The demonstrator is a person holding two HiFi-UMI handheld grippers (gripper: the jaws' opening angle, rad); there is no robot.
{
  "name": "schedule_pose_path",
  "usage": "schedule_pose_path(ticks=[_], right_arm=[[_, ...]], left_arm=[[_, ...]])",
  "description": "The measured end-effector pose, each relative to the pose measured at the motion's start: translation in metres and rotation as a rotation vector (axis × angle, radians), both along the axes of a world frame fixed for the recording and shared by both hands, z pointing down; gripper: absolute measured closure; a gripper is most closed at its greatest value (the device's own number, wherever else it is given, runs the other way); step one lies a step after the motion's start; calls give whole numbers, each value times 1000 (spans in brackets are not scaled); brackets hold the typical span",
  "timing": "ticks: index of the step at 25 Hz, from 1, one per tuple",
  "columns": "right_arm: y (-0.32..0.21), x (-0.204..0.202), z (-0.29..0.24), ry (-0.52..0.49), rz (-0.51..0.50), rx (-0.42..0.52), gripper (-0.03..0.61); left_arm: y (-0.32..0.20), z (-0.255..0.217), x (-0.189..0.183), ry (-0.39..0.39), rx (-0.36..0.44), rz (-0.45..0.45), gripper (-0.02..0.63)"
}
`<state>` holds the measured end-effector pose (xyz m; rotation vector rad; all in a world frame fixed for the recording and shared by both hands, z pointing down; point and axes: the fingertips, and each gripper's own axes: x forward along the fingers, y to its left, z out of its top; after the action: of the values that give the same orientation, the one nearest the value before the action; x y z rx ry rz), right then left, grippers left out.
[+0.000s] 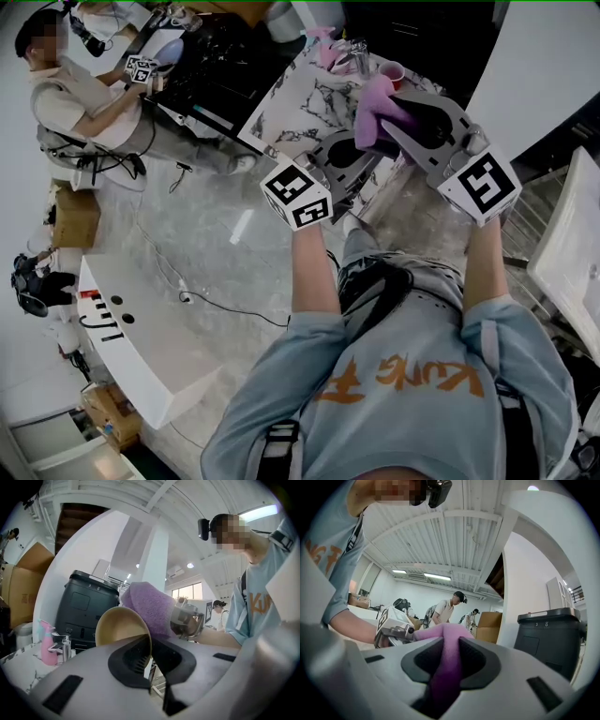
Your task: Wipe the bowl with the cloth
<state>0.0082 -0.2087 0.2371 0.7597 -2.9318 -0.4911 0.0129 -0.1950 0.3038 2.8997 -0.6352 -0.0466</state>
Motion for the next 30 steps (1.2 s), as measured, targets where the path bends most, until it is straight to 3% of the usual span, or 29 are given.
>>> schedule_pose_path(ticks=[10, 14, 30], right_arm=[[-6, -1, -2, -17, 6, 3, 466], [-11, 2, 2, -34, 40, -41, 466], [-32, 23, 8, -145, 114, -142, 468]], left_arm=[[17, -2, 3, -20, -4, 106, 583], [26, -2, 5, -22, -11, 149, 583], [59, -10, 7, 76, -41, 349, 583]])
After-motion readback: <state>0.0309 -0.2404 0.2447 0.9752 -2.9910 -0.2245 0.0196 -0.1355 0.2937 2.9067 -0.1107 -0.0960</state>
